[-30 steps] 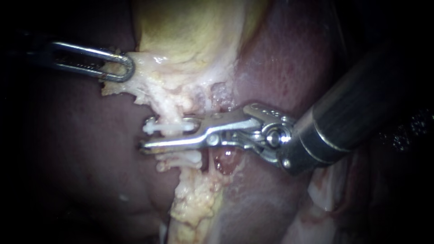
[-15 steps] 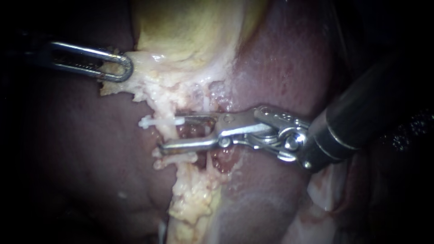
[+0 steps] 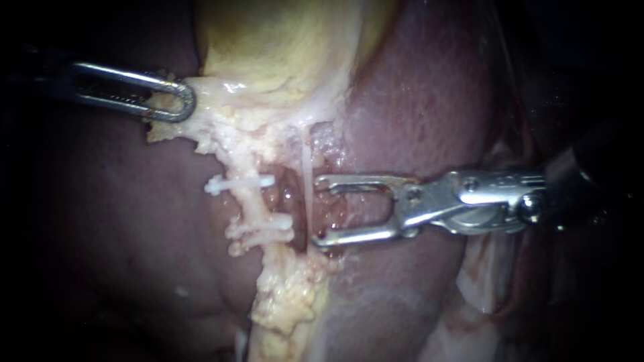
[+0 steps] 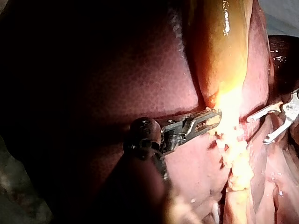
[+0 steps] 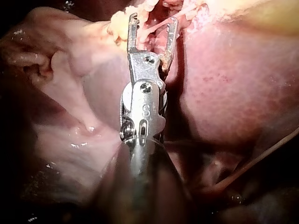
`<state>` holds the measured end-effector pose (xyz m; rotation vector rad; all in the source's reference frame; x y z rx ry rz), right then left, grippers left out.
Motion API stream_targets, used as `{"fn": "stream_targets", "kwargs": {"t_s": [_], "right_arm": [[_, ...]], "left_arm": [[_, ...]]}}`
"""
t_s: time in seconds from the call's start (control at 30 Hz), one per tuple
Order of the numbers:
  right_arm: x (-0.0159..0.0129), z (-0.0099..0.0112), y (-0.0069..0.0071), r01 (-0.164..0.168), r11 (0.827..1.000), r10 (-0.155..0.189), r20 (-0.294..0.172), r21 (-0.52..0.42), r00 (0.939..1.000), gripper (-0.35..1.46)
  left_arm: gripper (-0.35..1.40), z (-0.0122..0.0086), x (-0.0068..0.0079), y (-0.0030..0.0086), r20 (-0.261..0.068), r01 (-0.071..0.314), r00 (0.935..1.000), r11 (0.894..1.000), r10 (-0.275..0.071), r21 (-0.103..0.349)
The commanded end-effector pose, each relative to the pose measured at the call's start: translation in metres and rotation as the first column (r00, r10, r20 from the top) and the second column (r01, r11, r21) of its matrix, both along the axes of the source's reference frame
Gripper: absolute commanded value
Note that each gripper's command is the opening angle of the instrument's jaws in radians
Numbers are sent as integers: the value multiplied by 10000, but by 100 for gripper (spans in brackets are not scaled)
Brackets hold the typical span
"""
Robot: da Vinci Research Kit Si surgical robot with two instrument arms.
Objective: Going back third clip left tube
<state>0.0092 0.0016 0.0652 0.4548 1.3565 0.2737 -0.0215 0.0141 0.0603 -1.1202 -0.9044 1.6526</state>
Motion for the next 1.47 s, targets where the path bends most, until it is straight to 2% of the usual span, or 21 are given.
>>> {"fn": "stream_targets", "kwargs": {"t_s": [0.03, 0.23, 0.43, 0.73, 1.03, 1.47], "right_arm": [[-8, -2, 1, 0, 9999, 0, 1, -101, 10000, 50], [-33, -11, 7, 146, 9984, -152, -106, -550, 9998, 50], [-41, -13, 7, 217, 9963, -230, -156, -830, 9996, 50], [-53, -14, 10, 279, 9942, -302, -200, -1042, 9993, 50], [-57, -14, 10, 290, 9942, -313, -207, -1034, 9993, 50], [-59, -15, 10, 313, 9929, -341, -225, -1147, 9992, 50]], "left_arm": [[-35, 0, 0, 0, 5, -5, 10000, 10000, 5, 0], [-35, 1, 0, 0, 6, -7, 10000, 10000, 7, -1], [-35, 3, -1, 1, 3, -5, 10000, 10000, 5, -9], [-35, 29, -14, -2, -95, -7, 10000, 9999, 6, -113], [-35, 60, -34, -6, -275, 53, 9996, 9998, -59, -201], [-35, 65, -38, -6, -298, -23, 9996, 9998, 17, -198]]}}
